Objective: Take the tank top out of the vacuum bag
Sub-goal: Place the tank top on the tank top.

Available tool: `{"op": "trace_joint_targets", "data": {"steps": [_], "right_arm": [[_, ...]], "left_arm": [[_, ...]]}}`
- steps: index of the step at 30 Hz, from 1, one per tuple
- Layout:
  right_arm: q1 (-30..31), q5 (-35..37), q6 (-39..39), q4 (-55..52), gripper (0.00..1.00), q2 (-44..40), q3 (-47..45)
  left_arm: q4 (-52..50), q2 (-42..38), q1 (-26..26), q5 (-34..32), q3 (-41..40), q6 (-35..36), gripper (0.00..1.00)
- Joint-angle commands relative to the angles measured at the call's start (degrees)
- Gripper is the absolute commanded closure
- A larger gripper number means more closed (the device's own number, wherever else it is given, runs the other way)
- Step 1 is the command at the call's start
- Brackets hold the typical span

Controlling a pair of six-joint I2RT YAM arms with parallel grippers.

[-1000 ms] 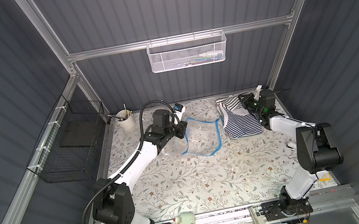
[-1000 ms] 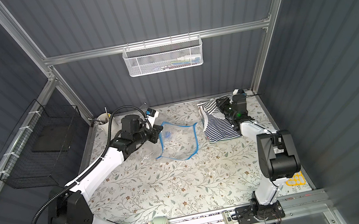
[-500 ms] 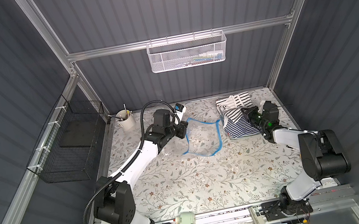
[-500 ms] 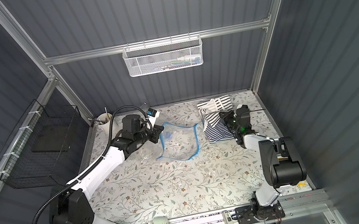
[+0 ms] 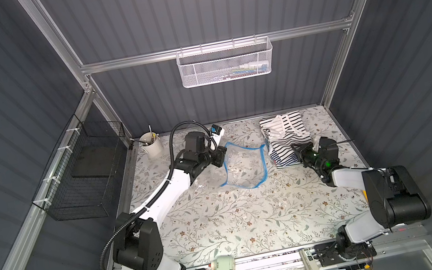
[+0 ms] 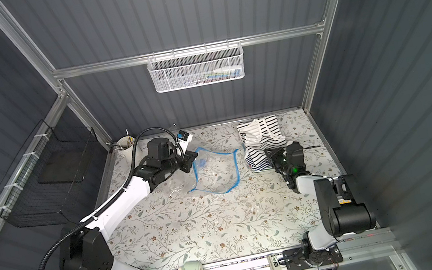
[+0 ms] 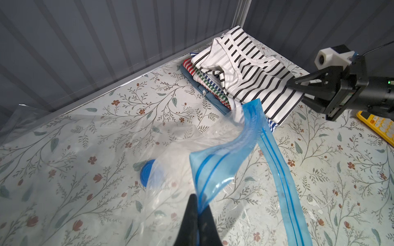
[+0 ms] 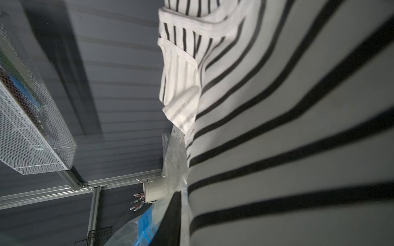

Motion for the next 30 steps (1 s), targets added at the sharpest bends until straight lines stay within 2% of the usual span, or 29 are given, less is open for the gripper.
{"op": "trace_joint_targets", "data": {"steps": [1,5,14,15,18,20,30], "right_arm": [[0.21,-2.08,1.49,3.97,0.78,0.57,-1.8],[0.33,-3.48,2.58,5.62,0.72,1.28,-3.13],[0.38,-3.76,2.82,5.34,0.71,0.75,-5.22],[0.38,-3.75,2.82,5.34,0.74,1.08,-5.11],[0.38,-4.68,4.11,7.29,0.93,2.94,-4.84],[0.38,-5.31,5.26,8.15,0.99,4.02,-4.8],[0.77,-6.1,7.01,9.79,1.0,3.46,-5.9]], "left_arm": [[-1.51,0.62,-0.29,0.95,1.75,-0.11,1.0],[-1.49,0.82,-0.27,1.03,1.75,-0.11,1.0],[-1.49,1.44,-0.36,1.77,2.02,-0.46,1.0],[-1.48,1.54,-0.36,1.96,2.12,-0.53,1.0],[-1.57,1.62,-0.36,2.01,2.1,-0.54,1.0],[-1.54,1.71,-0.36,1.9,2.11,-0.55,1.0],[-1.72,1.81,-0.53,1.89,2.24,-0.45,1.0]]}}
